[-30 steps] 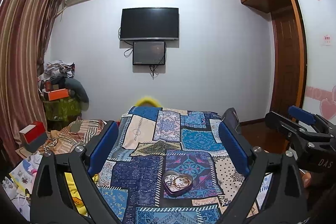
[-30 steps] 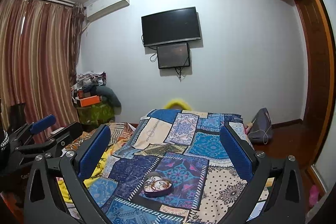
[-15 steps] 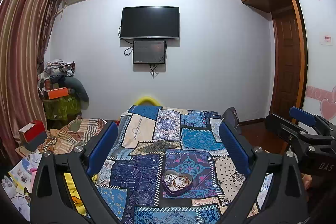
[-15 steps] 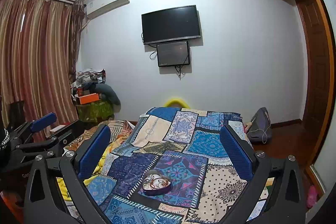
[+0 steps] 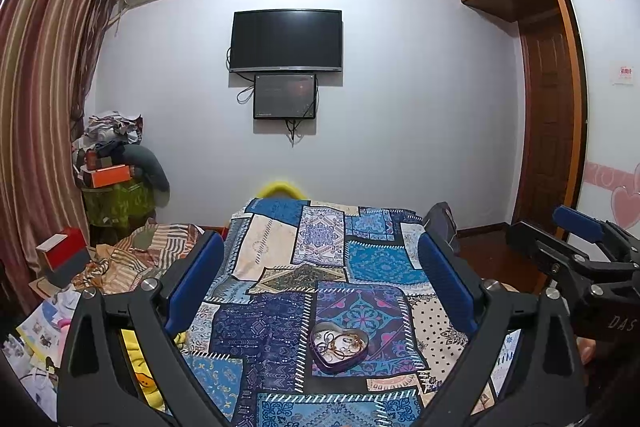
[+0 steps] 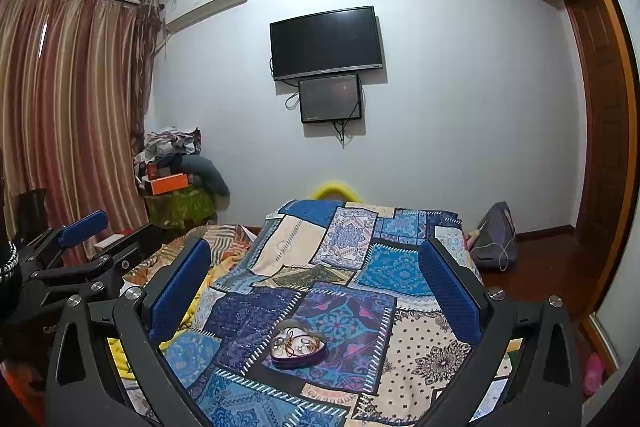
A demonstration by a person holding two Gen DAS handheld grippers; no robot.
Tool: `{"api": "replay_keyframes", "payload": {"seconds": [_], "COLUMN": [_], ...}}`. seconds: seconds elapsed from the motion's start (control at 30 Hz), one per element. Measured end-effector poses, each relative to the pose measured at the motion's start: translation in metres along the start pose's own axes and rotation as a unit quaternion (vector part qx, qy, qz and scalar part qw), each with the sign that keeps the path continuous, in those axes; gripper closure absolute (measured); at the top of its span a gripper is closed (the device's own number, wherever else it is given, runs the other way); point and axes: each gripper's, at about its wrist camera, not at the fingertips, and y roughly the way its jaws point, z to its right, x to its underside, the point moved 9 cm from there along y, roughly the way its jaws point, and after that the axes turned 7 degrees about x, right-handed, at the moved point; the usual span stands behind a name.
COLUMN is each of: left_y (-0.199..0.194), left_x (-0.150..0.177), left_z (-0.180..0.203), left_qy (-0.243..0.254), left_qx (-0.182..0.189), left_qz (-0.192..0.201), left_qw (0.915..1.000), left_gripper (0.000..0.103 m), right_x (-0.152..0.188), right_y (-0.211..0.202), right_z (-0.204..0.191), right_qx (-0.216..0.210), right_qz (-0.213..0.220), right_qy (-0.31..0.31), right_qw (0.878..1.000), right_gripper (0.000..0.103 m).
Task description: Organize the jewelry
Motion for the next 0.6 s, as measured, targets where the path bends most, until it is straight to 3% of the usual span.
{"api": "replay_keyframes", "payload": {"seconds": [0.6], "left_y": [0.0081], "left_x": [0.0072], "left_z": [-0.0048], "left_qy": [-0.013], "left_qx": [0.015], "left_qz": [-0.015], "left_qw": [0.9997], "left_gripper": [0.005], "right_x": [0.0018], "right_y": [0.0037], "right_z": [0.0031], "right_qx": [0.004], "right_qz": [-0.01], "right_qy": [-0.001], "right_qw": [1.0], "right_gripper": [0.0]}}
